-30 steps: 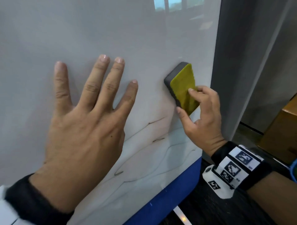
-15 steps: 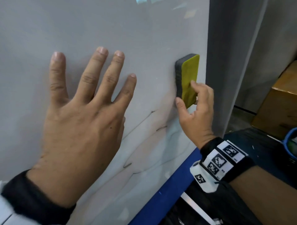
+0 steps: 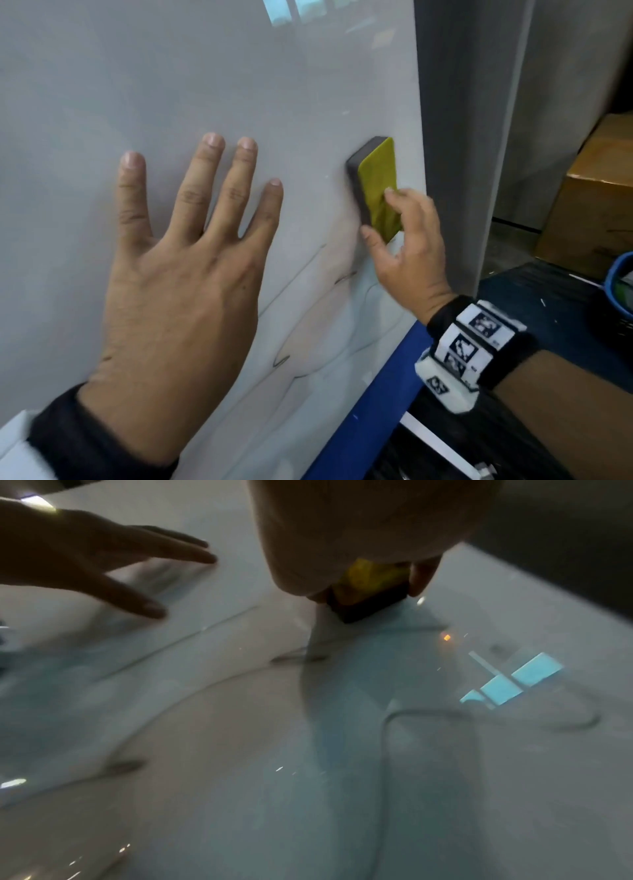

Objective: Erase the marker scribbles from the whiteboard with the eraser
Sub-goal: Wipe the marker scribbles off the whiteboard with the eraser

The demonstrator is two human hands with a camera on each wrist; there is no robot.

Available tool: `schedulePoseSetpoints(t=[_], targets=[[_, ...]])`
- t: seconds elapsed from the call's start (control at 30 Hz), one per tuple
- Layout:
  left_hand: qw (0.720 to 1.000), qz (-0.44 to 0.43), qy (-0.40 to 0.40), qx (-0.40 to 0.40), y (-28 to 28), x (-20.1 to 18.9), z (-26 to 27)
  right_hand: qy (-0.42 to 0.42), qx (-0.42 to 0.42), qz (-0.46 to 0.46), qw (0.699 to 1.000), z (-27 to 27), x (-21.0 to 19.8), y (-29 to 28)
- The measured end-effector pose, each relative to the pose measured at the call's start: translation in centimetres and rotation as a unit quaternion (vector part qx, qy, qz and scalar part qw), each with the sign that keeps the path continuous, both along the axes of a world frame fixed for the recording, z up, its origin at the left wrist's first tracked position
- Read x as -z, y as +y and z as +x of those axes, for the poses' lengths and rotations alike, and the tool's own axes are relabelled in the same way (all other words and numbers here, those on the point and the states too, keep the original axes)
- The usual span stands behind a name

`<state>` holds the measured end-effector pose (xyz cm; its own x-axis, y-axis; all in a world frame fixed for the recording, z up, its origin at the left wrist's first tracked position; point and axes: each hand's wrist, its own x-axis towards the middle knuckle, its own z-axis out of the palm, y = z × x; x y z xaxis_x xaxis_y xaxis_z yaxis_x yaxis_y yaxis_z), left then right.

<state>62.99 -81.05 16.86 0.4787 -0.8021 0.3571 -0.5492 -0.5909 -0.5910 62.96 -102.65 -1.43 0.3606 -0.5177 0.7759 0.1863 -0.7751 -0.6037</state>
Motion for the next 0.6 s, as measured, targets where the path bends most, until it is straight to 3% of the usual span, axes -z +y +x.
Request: schedulePoseSetpoints(t=[0.1, 0.17, 0.23, 0.3, 0.37, 0.5, 0.6], targets=[[1.0, 0.005, -0.006, 0.002, 0.1, 0.0, -0.2, -0.002, -0.061, -0.109, 0.992, -1.1, 1.0, 4.3], [1.0, 0.008, -0.008, 0.004, 0.3, 0.0, -0.2, 0.011, -0.078, -0.179, 0.981, -1.4, 1.2, 4.3], [1.0, 0.015, -0.008, 0.0, 0.6, 0.0, -0.3, 0.013, -0.054, -0.158, 0.986, -1.1, 1.1, 2.5], [1.0, 0.02, -0.005, -0.004, 1.1, 0.2, -0.4, 0.011, -0.018, -0.052, 0.998, -0.9, 0.8, 1.6], [1.0, 0.022, -0.001, -0.004, 1.7, 0.4, -0.4, 0.002, -0.006, -0.012, 1.0, -0.8, 1.0, 3.0], [1.0, 0.021, 0.006, -0.003, 3.1, 0.9, -0.6, 0.004, -0.067, -0.147, 0.987, -1.7, 1.8, 7.0], [1.0, 0.014, 0.013, -0.008, 4.5, 1.2, -0.9, 0.022, -0.07, -0.195, 0.978, -1.8, 1.1, 5.5]])
